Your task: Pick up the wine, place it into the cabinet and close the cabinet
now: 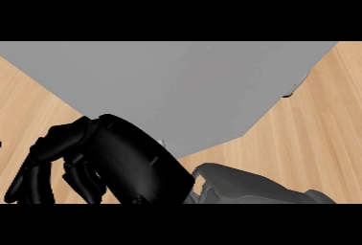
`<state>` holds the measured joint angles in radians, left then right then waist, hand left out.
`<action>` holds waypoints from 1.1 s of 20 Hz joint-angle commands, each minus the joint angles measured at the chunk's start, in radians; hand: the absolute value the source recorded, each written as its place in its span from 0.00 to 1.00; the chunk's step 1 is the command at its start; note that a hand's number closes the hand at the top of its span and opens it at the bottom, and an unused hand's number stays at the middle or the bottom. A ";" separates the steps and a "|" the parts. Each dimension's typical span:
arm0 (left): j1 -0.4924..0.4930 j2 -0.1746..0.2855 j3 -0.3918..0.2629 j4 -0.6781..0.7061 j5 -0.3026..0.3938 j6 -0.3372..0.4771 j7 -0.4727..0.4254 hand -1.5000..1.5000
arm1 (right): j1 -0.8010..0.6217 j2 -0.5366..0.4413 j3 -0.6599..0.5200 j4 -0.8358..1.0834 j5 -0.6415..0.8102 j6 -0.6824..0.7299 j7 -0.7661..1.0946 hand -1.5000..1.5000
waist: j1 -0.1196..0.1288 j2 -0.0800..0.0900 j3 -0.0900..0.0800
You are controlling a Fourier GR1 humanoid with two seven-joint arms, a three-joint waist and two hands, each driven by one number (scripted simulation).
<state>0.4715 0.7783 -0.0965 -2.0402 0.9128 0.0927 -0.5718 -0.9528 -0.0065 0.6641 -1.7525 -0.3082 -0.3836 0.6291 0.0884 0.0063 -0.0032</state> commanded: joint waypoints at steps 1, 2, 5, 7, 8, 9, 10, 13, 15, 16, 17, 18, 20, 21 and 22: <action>0.025 0.026 0.073 0.018 0.051 -0.060 0.016 0.00 | -0.214 0.006 -0.077 0.218 -0.100 -0.001 -0.056 1.00 | -0.002 0.000 0.000; 0.000 0.028 0.068 0.041 0.058 -0.075 0.024 0.00 | -0.253 0.006 -0.072 0.283 -0.127 0.001 -0.077 1.00 | 0.009 0.006 -0.001; -0.002 0.027 0.088 0.032 0.056 -0.087 0.017 0.00 | -0.287 0.006 -0.109 0.358 -0.327 0.114 -0.073 1.00 | 0.017 0.010 0.000; 0.000 0.038 0.091 0.030 0.058 -0.103 0.023 0.00 | -0.283 0.006 -0.091 0.371 -0.443 0.213 -0.008 1.00 | 0.030 0.014 0.000; -0.004 0.047 0.107 0.021 0.077 -0.096 0.038 0.00 | -0.294 0.006 -0.096 0.405 -0.481 0.265 0.001 1.00 | 0.038 0.018 0.000; -0.010 0.046 0.124 0.034 0.092 -0.087 0.049 0.00 | -0.310 0.006 -0.113 0.427 -0.524 0.319 0.014 1.00 | 0.013 0.014 0.001; -0.014 0.041 0.124 0.032 0.092 -0.104 0.040 0.00 | -0.293 0.006 -0.111 0.489 -0.547 0.366 -0.021 1.00 | 0.010 0.016 0.001; 0.008 0.033 0.147 0.028 0.080 -0.098 0.041 0.00 | -0.333 0.006 -0.168 0.661 -0.592 0.384 -0.111 1.00 | -0.002 0.009 0.001; 0.007 0.052 0.197 0.065 0.119 -0.126 0.058 0.00 | -0.336 0.007 -0.190 0.760 -0.516 0.412 -0.211 1.00 | -0.009 0.012 0.001; -0.004 0.063 0.222 0.050 0.145 -0.094 0.089 0.00 | -0.383 0.007 -0.239 0.765 -0.468 0.395 -0.218 1.00 | -0.030 0.006 0.002; 0.007 0.058 0.212 0.078 0.133 -0.136 0.078 0.00 | -0.358 0.007 -0.218 0.789 -0.430 0.379 -0.281 1.00 | -0.033 0.006 0.001; 0.022 0.042 0.216 0.039 0.133 -0.106 0.079 0.00 | -0.328 -0.016 -0.225 0.832 -0.418 0.424 -0.301 1.00 | -0.035 0.005 0.002; 0.008 0.054 0.222 0.063 0.135 -0.122 0.092 0.00 | -0.373 -0.029 -0.270 0.898 -0.401 0.401 -0.352 1.00 | -0.034 0.008 0.002; 0.026 0.049 0.238 0.058 0.119 -0.114 0.076 0.00 | -0.359 -0.063 -0.277 0.920 -0.414 0.438 -0.355 1.00 | -0.028 0.009 0.002; 0.002 0.056 0.233 0.073 0.137 -0.129 0.093 0.00 | -0.384 -0.041 -0.286 0.938 -0.408 0.404 -0.372 1.00 | -0.034 0.011 0.001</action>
<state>0.4787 0.8287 0.1146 -1.9848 1.0365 -0.0197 -0.4927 -1.3231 0.0009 0.4672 -0.9577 -0.7522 0.0373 0.3419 0.0746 -0.0008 -0.0148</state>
